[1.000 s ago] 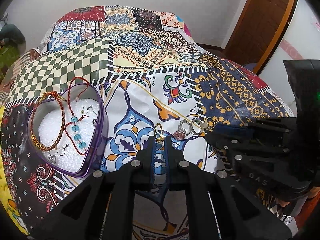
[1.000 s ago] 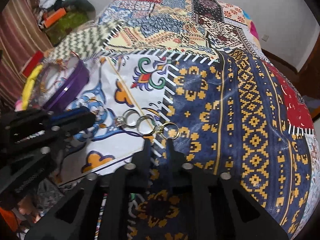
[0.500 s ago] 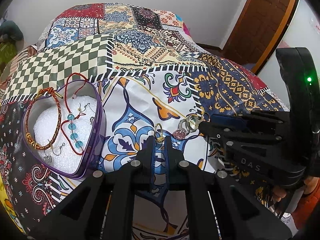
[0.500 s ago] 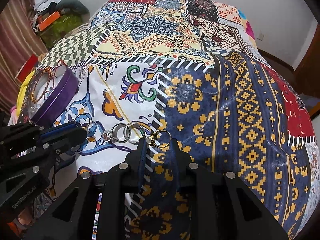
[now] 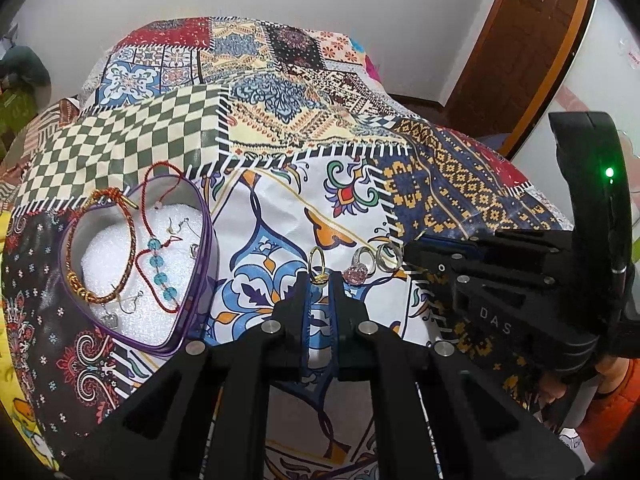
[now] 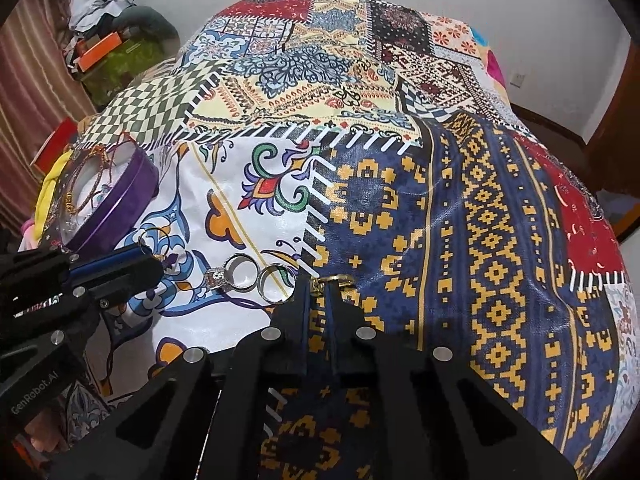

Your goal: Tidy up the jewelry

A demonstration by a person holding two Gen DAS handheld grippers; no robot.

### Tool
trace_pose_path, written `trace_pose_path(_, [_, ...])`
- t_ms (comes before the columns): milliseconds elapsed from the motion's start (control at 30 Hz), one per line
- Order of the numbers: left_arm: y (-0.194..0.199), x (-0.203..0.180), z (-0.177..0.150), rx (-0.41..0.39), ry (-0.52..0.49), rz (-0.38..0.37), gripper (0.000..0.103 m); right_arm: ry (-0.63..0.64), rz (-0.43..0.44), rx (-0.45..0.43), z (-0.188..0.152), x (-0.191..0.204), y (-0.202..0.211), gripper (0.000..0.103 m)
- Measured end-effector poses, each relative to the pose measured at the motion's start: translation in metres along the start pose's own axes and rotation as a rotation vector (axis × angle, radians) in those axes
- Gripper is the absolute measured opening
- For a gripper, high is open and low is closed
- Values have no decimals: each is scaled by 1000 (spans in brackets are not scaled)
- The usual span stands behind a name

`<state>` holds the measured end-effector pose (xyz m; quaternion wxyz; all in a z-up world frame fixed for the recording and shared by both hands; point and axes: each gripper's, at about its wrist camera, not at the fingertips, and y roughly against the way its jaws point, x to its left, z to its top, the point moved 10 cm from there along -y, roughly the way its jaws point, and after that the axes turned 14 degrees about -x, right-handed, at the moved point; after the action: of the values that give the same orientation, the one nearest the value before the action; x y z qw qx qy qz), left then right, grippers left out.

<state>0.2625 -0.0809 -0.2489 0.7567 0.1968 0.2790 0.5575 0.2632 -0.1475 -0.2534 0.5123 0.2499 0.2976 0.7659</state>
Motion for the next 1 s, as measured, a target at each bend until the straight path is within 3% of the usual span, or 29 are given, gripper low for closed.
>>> trace_pose_path(267, [10,-2,8,-26,0,1,7,8,-1,-30,0,3,15,4])
trace_pose_path(367, [13,-2,8,-31,2,2,7,12,-13,-3,-6,5,20,4])
trace_pose_path(533, [15,-1,9,-36,6,2,7,18,-50,48,-15,-1,18,18])
trace_pose_path(733, [13,4,8,-32,13,3,7,-6,-24,72,-9,-4,4,35])
trace_pose_path(1000, [7,10,4,-19,29,3,7,18,-47,46,-2,-7,-8,35])
